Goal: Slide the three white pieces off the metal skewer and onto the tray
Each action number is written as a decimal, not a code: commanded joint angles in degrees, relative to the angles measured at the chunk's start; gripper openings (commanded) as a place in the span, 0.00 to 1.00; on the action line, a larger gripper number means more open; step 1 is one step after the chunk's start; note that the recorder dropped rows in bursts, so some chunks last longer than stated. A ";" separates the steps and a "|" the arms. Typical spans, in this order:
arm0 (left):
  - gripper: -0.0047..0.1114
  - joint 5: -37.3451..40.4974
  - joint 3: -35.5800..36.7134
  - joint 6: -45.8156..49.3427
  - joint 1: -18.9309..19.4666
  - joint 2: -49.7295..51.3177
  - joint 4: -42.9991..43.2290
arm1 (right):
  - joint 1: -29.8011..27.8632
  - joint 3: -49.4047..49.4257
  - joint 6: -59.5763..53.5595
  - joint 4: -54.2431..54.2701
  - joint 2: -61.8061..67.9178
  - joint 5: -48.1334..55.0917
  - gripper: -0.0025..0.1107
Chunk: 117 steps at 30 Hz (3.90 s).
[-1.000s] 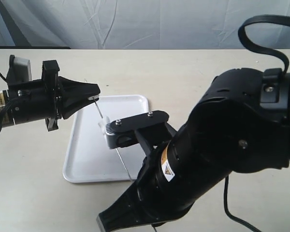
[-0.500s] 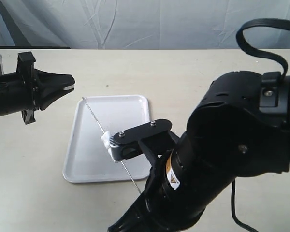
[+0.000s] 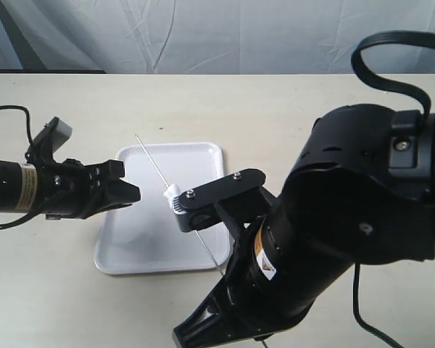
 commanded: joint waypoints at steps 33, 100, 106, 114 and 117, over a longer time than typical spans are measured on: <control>0.41 -30.24 -1.66 -5.42 2.31 1.85 -1.15 | -0.01 0.13 20.56 -7.97 6.22 -18.74 0.01; 0.19 -25.46 -1.66 -0.39 0.10 0.85 -13.78 | 1.93 0.13 2.20 7.72 7.61 -13.18 0.01; 0.19 -22.98 -1.66 1.26 0.10 0.85 -18.04 | 5.61 0.13 2.20 7.72 6.46 -10.99 0.01; 0.19 -22.07 -1.66 1.16 4.36 0.85 -15.93 | 8.11 0.13 2.20 7.54 6.08 -6.06 0.01; 0.19 -22.07 -1.66 1.05 7.54 0.85 -11.97 | 8.11 0.13 2.20 6.83 5.84 -4.90 0.01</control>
